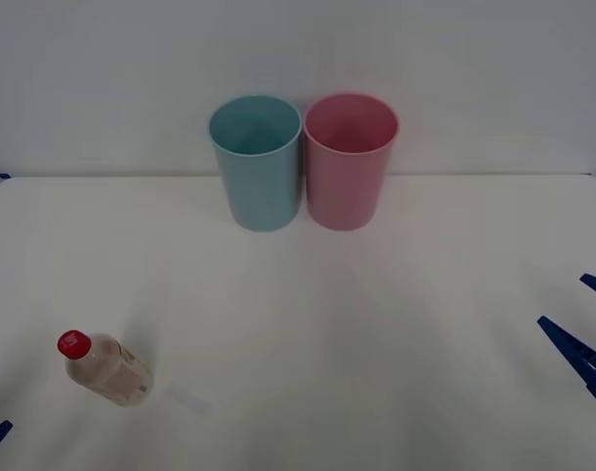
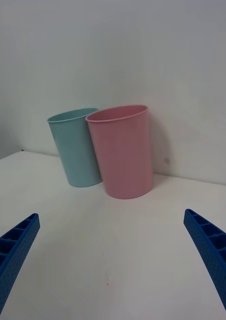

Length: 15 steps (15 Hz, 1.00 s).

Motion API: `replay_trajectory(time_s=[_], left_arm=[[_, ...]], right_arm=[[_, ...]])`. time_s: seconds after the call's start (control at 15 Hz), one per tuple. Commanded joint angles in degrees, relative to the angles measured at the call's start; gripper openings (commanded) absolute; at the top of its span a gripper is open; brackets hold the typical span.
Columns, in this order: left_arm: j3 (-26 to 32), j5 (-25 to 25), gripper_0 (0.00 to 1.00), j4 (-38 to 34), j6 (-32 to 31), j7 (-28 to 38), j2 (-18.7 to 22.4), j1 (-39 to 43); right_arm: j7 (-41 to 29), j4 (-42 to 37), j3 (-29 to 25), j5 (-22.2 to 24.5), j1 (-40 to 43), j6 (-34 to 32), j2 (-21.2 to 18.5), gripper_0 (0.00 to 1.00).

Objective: Grasp the object on the table and drop it into the matching bin: aluminum can to the light blue bin, PET bottle to the pink bin.

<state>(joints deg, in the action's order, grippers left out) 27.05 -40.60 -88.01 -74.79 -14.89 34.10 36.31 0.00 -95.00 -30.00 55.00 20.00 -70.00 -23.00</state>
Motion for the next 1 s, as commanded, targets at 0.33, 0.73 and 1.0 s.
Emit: replay_trajectory(time_s=[0.33, 0.73, 1.0], left_arm=[[-5.69, -0.09, 1.0, 2.93, 2.1, -6.03, -0.09, -0.98], [-9.12, -0.18, 1.0, 6.71, 4.39, -11.92, -0.88, -2.3], [-9.12, -1.59, 1.0, 6.89, 5.27, -12.62, -5.1, -3.18]], right_arm=[[0.0, 0.0, 0.0, 0.0, 0.0, 0.0, 0.0, 1.0], [0.0, 0.0, 0.0, 0.0, 0.0, 0.0, 0.0, 1.0], [0.0, 0.0, 0.0, 0.0, 0.0, 0.0, 0.0, 1.0]])
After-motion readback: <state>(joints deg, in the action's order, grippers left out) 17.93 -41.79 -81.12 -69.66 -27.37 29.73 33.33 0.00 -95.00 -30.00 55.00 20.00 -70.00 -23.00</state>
